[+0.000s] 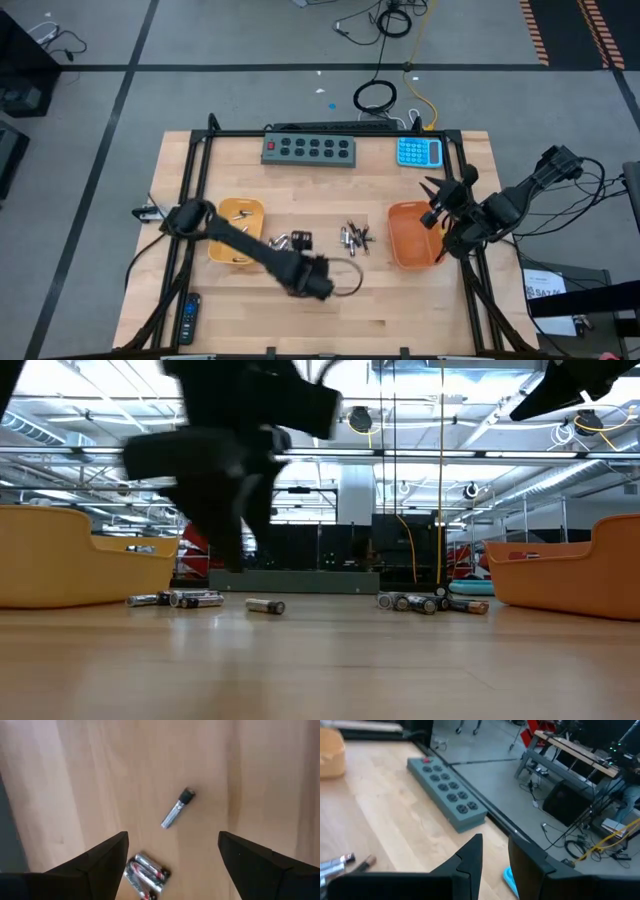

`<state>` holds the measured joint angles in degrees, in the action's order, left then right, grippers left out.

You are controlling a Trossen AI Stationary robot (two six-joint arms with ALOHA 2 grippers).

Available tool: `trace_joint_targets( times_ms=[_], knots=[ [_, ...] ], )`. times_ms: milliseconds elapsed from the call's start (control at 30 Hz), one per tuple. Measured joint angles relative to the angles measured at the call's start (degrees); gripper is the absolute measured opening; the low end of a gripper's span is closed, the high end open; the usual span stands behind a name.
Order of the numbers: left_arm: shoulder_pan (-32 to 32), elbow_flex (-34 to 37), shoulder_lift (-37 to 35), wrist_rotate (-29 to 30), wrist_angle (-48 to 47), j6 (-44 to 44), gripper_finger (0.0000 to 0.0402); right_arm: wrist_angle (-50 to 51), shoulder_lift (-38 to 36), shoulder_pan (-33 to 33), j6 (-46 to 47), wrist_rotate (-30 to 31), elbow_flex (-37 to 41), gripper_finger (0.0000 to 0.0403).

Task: Sort batteries
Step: Put the silver battery into the yellow bin

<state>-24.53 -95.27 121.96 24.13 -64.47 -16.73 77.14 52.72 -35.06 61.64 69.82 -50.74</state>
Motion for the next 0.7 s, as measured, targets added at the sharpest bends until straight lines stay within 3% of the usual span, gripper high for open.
trace_joint_targets(
  times_ms=[333, 467, 700],
  knots=[
    [-1.2, 6.4, -0.1, 0.3, 3.8, 7.6, 0.0318, -4.9, 0.1, 0.0, -3.9, 2.2, 0.2, 0.0084],
    [-0.3, 8.4, -0.1, -2.9, 7.9, 10.5, 0.0315, -4.9, 0.1, 0.0, -4.0, 2.2, 0.2, 0.0084],
    [1.0, 10.9, -0.6, -8.6, 10.4, 13.5, 0.0251, -5.1, 0.5, 0.0, -3.9, 2.1, 0.2, 0.0084]
  ],
)
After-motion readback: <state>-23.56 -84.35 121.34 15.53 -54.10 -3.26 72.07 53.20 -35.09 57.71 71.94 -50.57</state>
